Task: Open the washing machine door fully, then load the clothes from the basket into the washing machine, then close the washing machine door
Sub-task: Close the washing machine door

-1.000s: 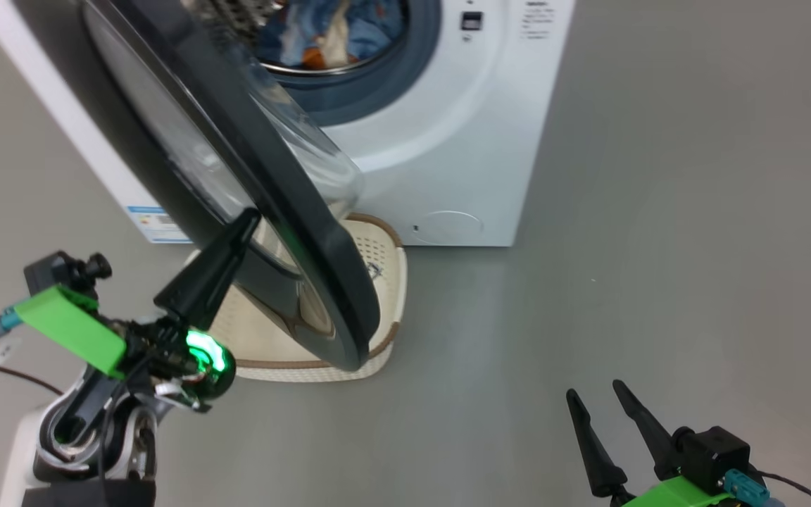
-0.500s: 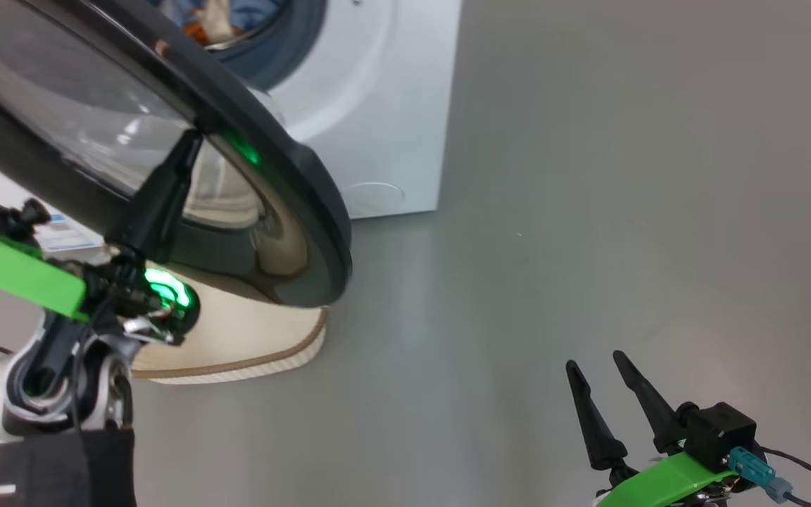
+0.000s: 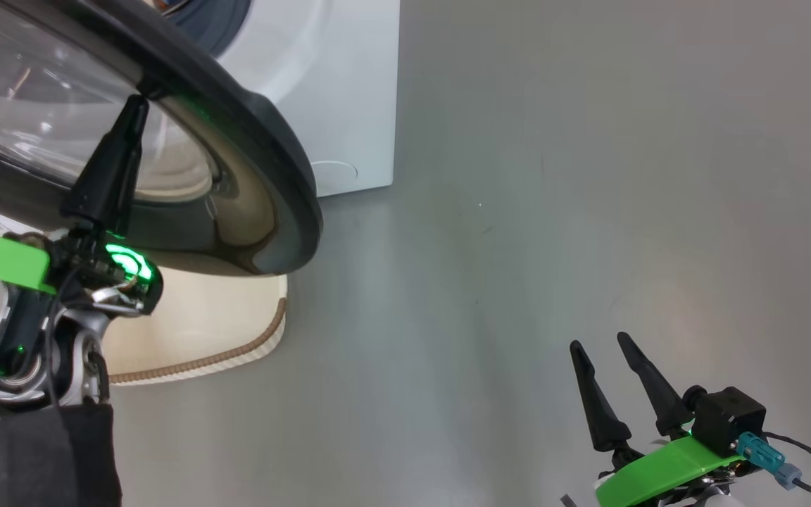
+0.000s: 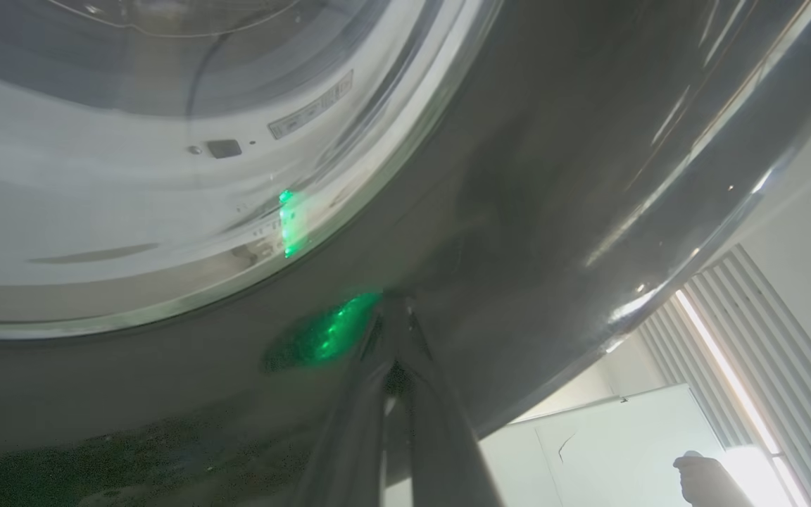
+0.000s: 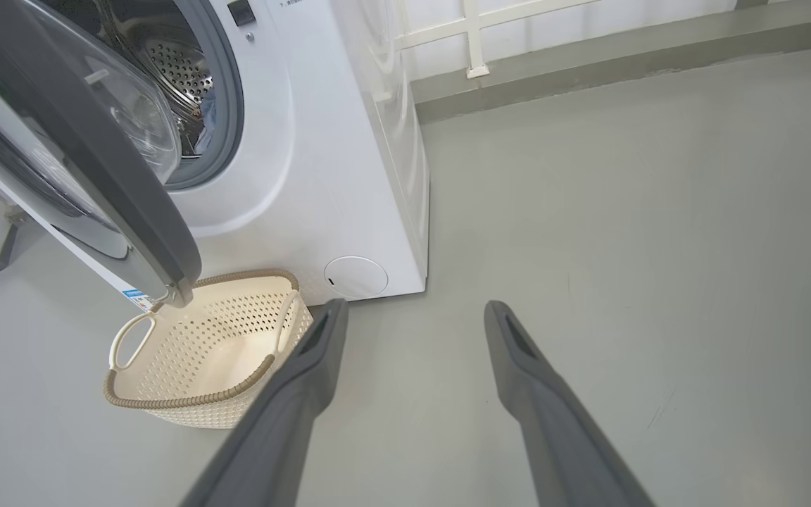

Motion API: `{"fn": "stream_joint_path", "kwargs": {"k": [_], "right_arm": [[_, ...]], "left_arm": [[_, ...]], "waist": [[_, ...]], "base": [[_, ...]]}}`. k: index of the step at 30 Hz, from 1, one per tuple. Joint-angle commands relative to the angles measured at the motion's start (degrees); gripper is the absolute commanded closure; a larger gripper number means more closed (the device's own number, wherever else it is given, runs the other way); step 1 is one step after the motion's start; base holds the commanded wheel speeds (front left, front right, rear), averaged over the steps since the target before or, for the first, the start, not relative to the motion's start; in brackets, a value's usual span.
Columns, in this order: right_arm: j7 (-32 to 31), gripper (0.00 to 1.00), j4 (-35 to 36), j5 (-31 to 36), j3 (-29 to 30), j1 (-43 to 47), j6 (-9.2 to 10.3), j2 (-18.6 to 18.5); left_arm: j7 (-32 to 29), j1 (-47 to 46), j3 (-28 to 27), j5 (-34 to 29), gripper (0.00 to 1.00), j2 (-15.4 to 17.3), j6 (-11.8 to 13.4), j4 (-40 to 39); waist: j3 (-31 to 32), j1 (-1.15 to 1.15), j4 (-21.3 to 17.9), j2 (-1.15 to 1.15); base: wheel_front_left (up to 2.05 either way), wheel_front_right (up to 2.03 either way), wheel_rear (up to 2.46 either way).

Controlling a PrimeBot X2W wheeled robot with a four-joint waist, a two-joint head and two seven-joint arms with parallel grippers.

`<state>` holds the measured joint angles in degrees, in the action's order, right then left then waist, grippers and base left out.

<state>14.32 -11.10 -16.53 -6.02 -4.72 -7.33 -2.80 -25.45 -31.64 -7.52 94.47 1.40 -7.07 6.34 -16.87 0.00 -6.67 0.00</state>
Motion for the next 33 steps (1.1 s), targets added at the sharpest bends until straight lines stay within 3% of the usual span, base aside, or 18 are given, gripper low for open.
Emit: {"fn": "stream_joint_path", "kwargs": {"k": [1,14,19,27,28,29,30,31,33], "right_arm": [[0.68,0.0,1.13,-0.22,-1.01,-0.42,-0.16,-0.08],[0.68,0.0,0.09,-0.69,-0.96,1.28,-0.16,-0.08],[0.68,0.0,-0.35,-0.85,-1.06,1.97,-0.16,-0.08],[0.68,0.0,-0.28,-0.77,-0.99,3.3,-0.16,-0.08],[0.68,0.0,-0.23,-0.74,-0.95,3.44,-0.16,-0.08],[0.68,0.0,-0.2,-0.73,-0.89,3.57,-0.16,-0.08],[0.68,0.0,-0.18,-0.69,-0.84,3.69,-0.16,-0.08],[0.68,0.0,-0.14,-0.67,-0.8,3.8,-0.16,-0.08],[0.68,0.0,0.0,-0.63,-0.69,4.0,-0.16,-0.08]], "left_arm": [[0.86,0.29,-1.63,-1.34,1.0,1.48,-0.41,-1.39],[5.41,8.32,-1.65,-4.03,1.0,1.48,-0.42,-1.58],[9.56,11.23,-2.05,-7.35,1.0,1.66,-0.42,-0.62],[14.44,15.32,-2.32,-7.64,1.0,1.62,-0.42,-1.24],[15.16,15.95,-2.32,-7.98,0.92,1.61,-0.42,-1.44],[15.8,16.47,-2.32,-8.18,0.55,1.62,-0.42,-1.73],[16.27,16.93,-2.25,-8.29,0.05,1.68,-0.42,-2.17],[16.88,17.4,-2.34,-8.32,0.0,1.68,-0.42,-2.48],[17.81,18.17,-2.26,-8.67,0.0,2.01,-0.42,-3.11]], "waist": [[1.24,0.0,0.78,0.0],[7.61,0.0,4.17,0.0],[10.0,0.0,5.02,0.0],[12.95,0.0,5.57,0.0],[13.15,0.0,5.6,0.0],[13.35,0.0,5.64,0.0],[13.54,0.0,5.67,0.0],[13.67,0.0,5.71,0.0],[13.75,0.0,5.78,0.0]], "base": [[0.0,0.0,0.0],[0.0,0.0,0.0],[0.0,0.0,0.0],[0.0,0.0,0.0],[0.0,0.0,0.0],[0.0,0.0,0.0],[0.0,0.0,0.0],[0.0,0.0,0.0],[0.0,0.0,0.0]]}}
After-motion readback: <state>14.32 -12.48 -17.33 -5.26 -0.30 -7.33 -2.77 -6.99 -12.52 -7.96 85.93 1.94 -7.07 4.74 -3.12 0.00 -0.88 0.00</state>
